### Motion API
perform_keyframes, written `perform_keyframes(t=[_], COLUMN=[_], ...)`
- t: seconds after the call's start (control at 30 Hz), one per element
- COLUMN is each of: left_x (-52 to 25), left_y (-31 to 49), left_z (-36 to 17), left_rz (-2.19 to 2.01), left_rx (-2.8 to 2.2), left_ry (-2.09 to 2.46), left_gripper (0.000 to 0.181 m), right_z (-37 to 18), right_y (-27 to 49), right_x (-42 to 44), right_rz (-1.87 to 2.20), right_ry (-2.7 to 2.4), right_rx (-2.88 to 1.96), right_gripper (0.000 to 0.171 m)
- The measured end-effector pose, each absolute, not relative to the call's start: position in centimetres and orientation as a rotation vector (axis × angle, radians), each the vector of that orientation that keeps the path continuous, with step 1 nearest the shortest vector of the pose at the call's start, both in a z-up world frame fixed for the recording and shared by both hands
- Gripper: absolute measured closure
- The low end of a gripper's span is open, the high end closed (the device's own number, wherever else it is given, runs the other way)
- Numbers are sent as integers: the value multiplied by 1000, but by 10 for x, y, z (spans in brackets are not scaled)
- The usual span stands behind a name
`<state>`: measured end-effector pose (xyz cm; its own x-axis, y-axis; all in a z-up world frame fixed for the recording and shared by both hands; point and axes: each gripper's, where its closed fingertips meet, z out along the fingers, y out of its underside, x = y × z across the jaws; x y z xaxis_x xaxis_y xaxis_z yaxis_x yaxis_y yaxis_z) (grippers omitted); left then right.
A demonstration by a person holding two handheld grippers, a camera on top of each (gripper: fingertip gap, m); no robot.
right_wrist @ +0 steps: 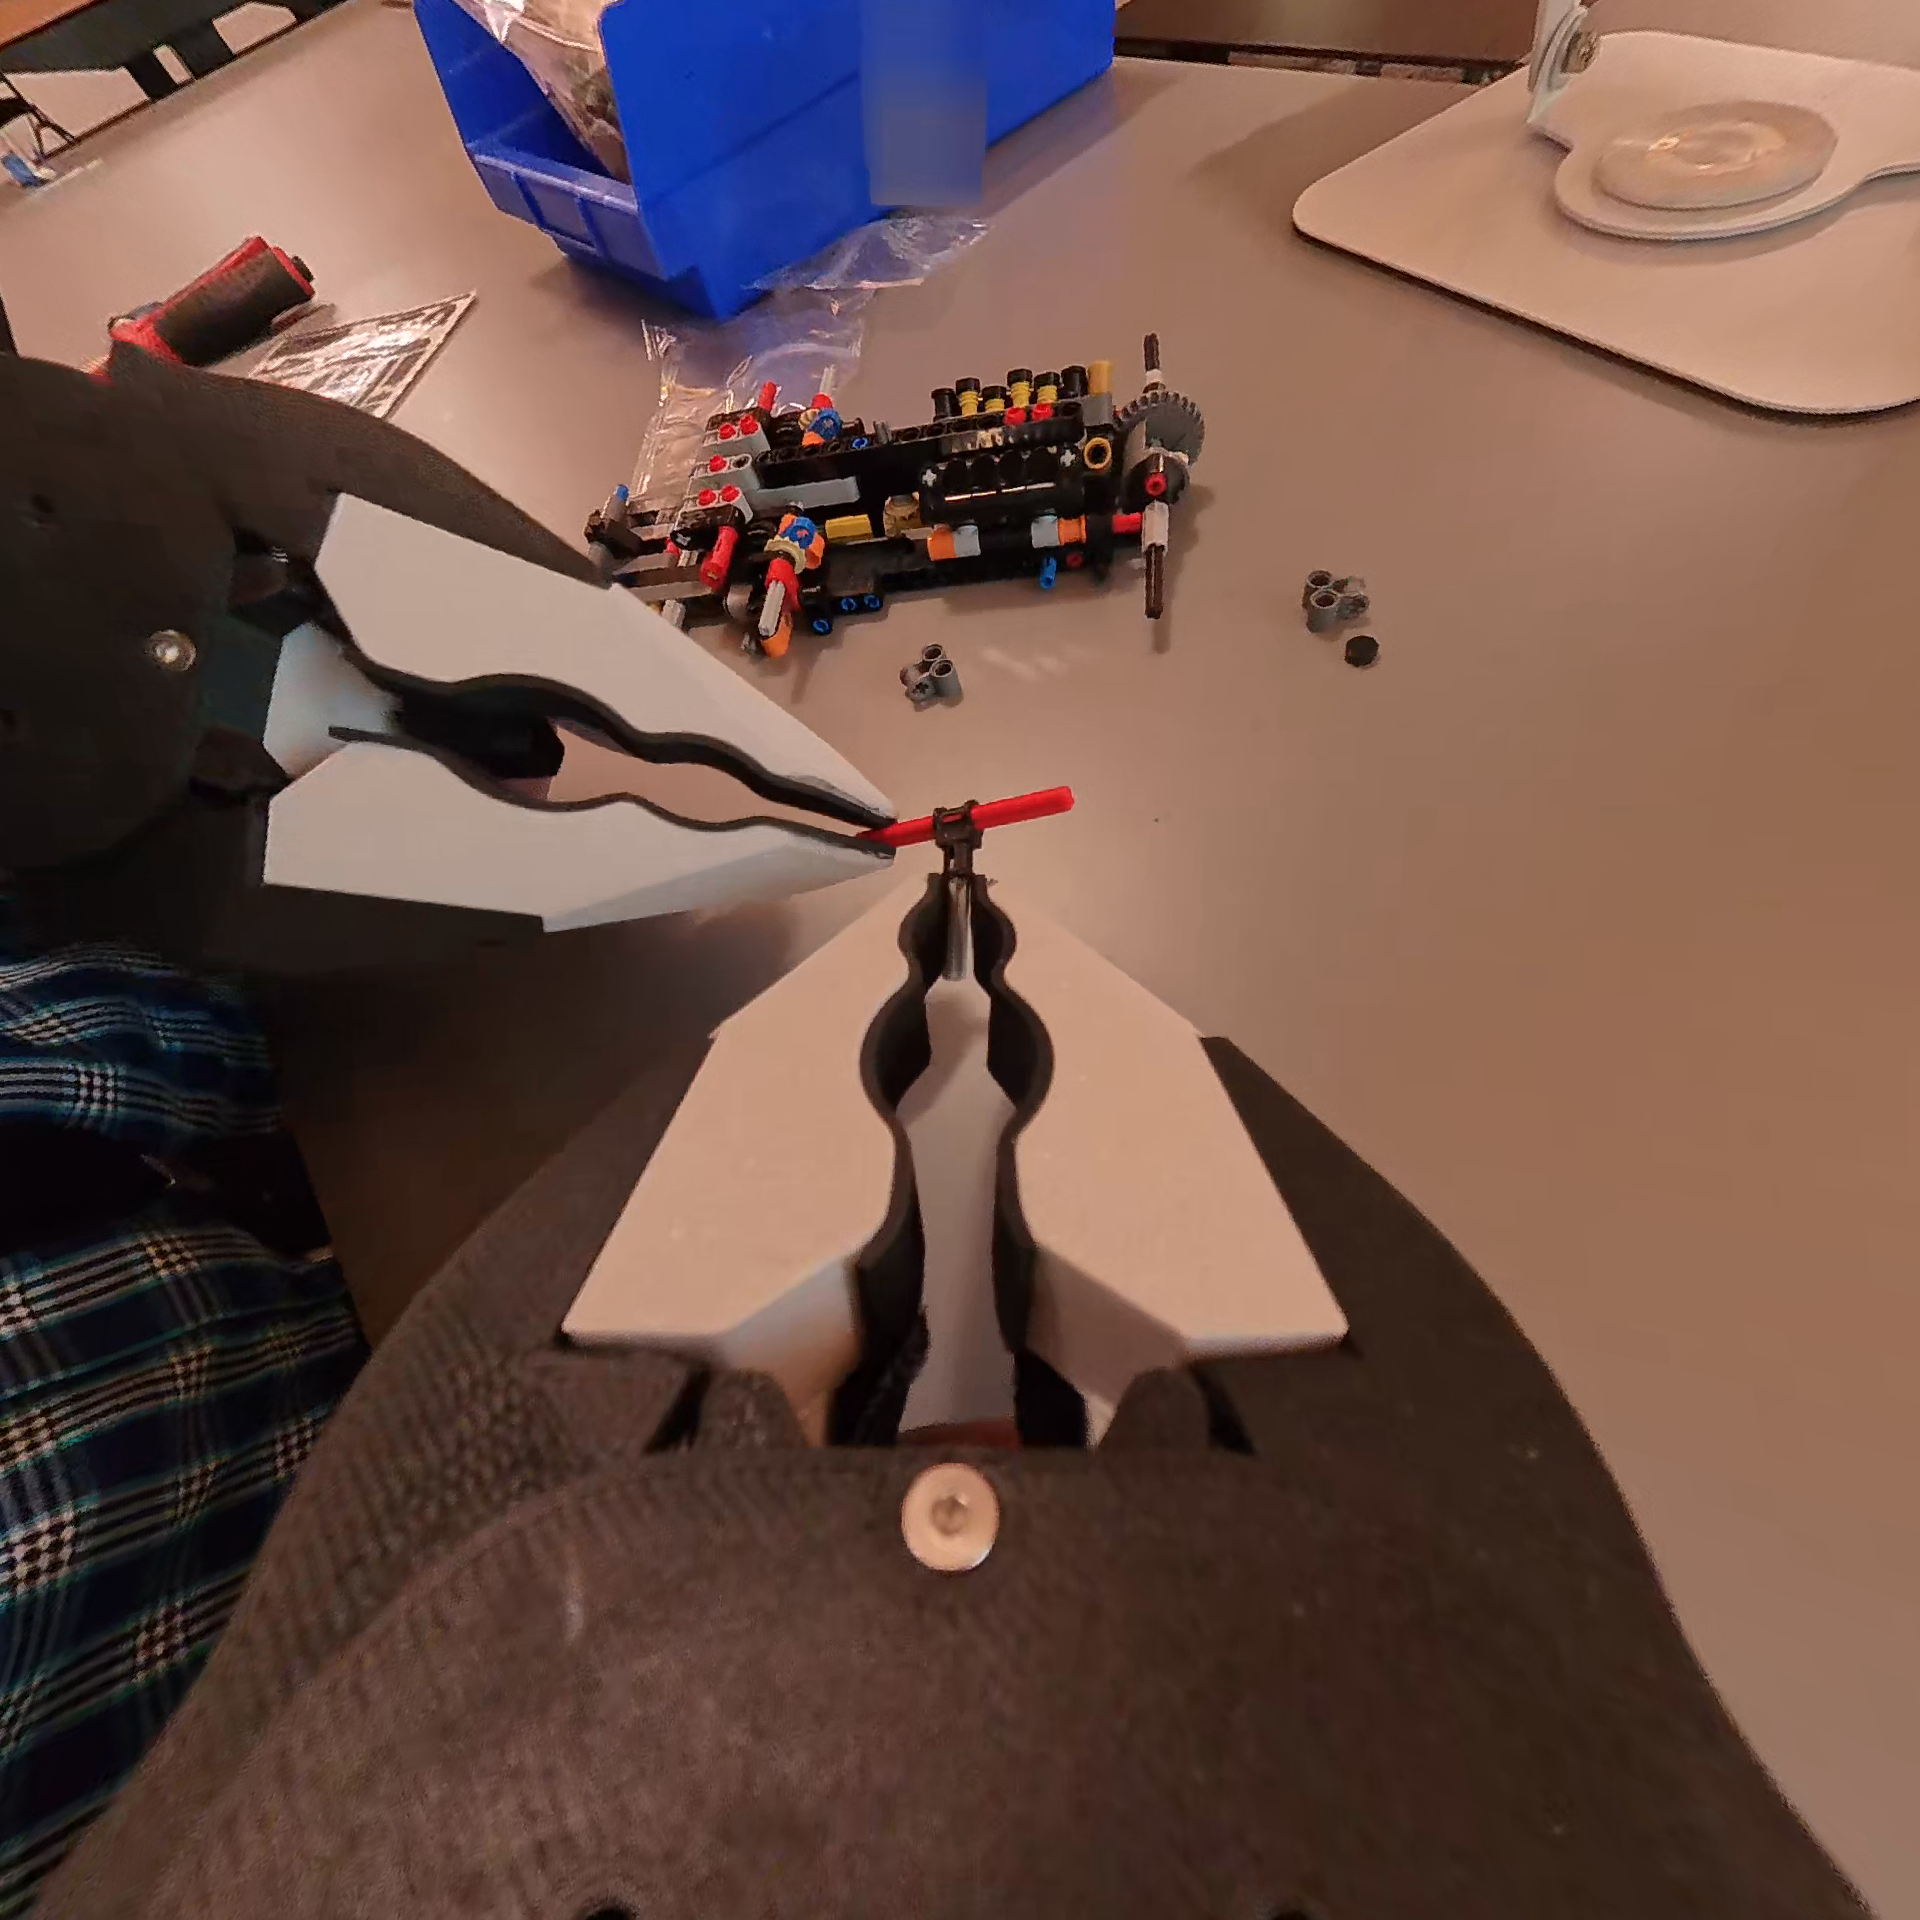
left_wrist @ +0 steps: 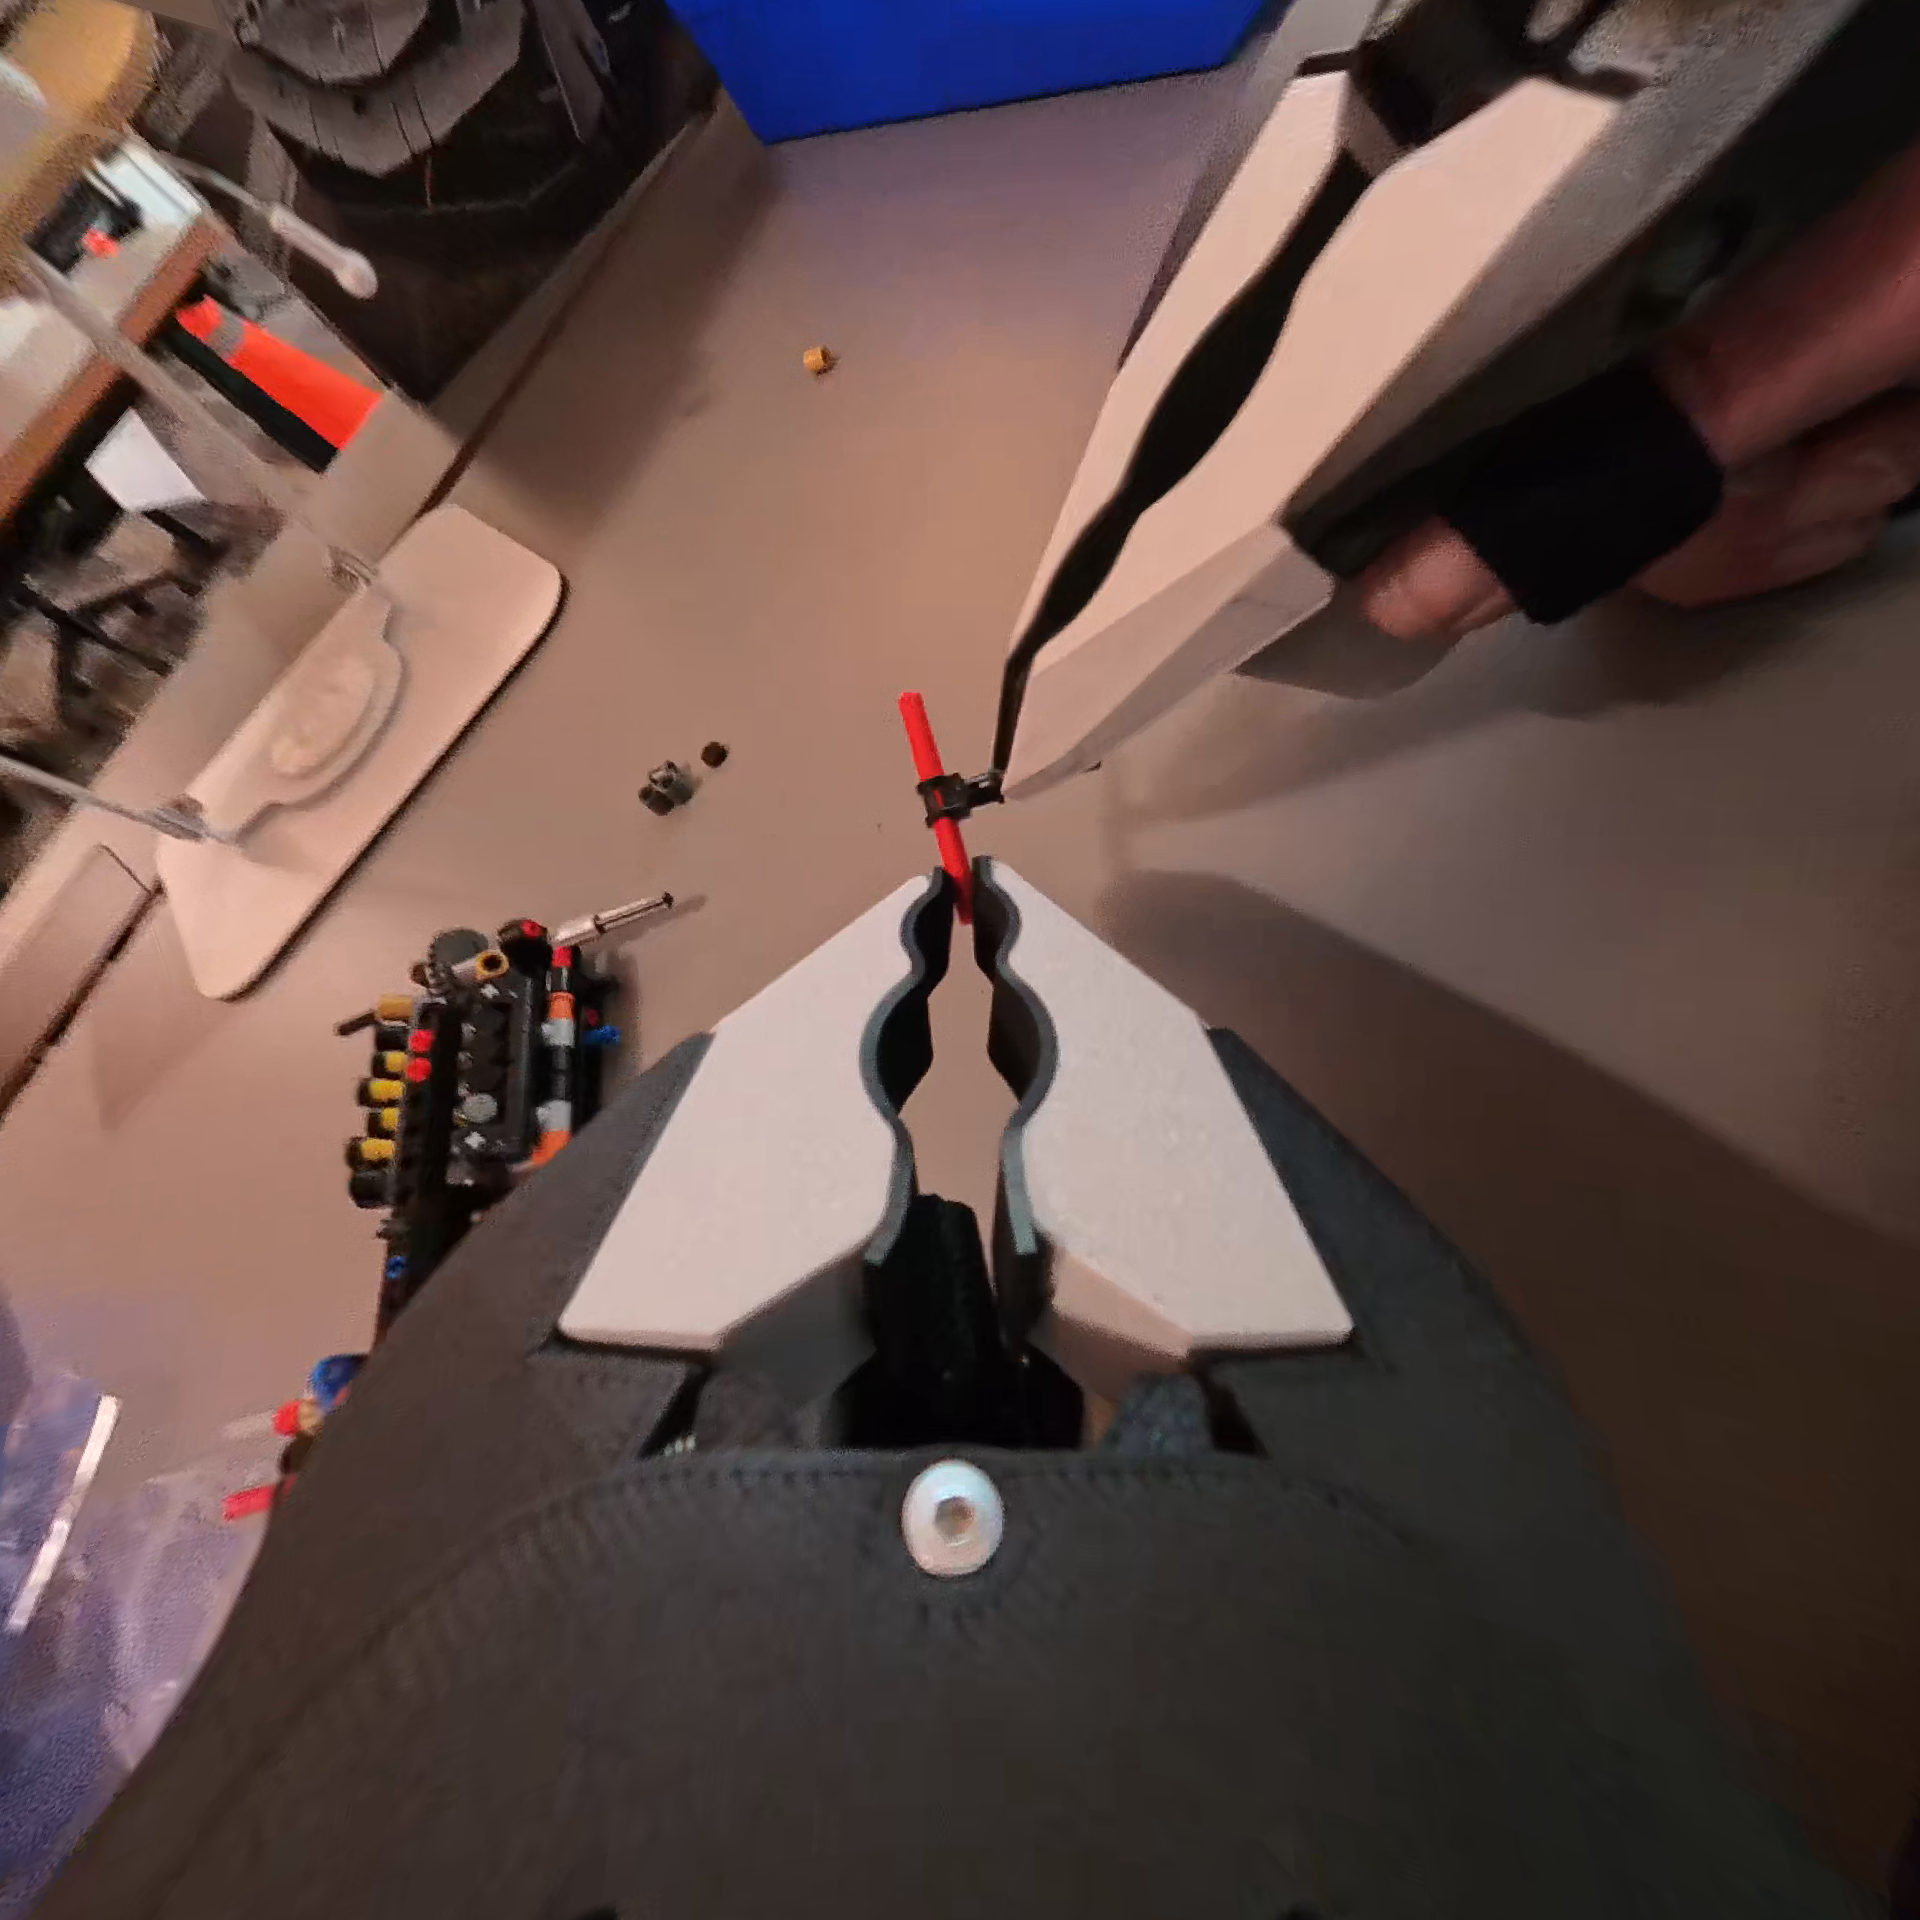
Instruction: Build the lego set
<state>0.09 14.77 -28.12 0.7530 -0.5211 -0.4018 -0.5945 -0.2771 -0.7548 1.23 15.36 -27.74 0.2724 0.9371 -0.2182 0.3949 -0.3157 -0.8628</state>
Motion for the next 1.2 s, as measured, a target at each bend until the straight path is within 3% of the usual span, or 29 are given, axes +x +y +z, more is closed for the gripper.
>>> perform_keyframes(t=[0.03,0.27,0.43,0.53,0.9,0.97,1.2], left_x=[0,2,8,8,14,14,15], left_y=[148,147,139,133,124,124,125], left_z=[-282,-279,-280,-286,-296,-297,-293], left_rz=[53,-140,-193,-124,-225,-244,-222], left_rx=[-1961,-1992,-1974,-1955,-1974,-1984,-1969], left_ry=[823,729,942,1136,1250,1244,1243], left_gripper=[178,178,178,178,178,178,177], right_z=[-276,-270,-270,-277,-306,-306,-305], right_y=[154,145,138,129,116,117,117], right_x=[12,21,37,36,25,24,25], right_rz=[998,959,725,722,785,787,828], right_ry=[-1200,-1348,-1702,-1901,-2137,-2112,-2093], right_rx=[-1844,-1731,-1456,-1290,-1166,-1177,-1205], right_gripper=[165,153,115,109,122,134,138])
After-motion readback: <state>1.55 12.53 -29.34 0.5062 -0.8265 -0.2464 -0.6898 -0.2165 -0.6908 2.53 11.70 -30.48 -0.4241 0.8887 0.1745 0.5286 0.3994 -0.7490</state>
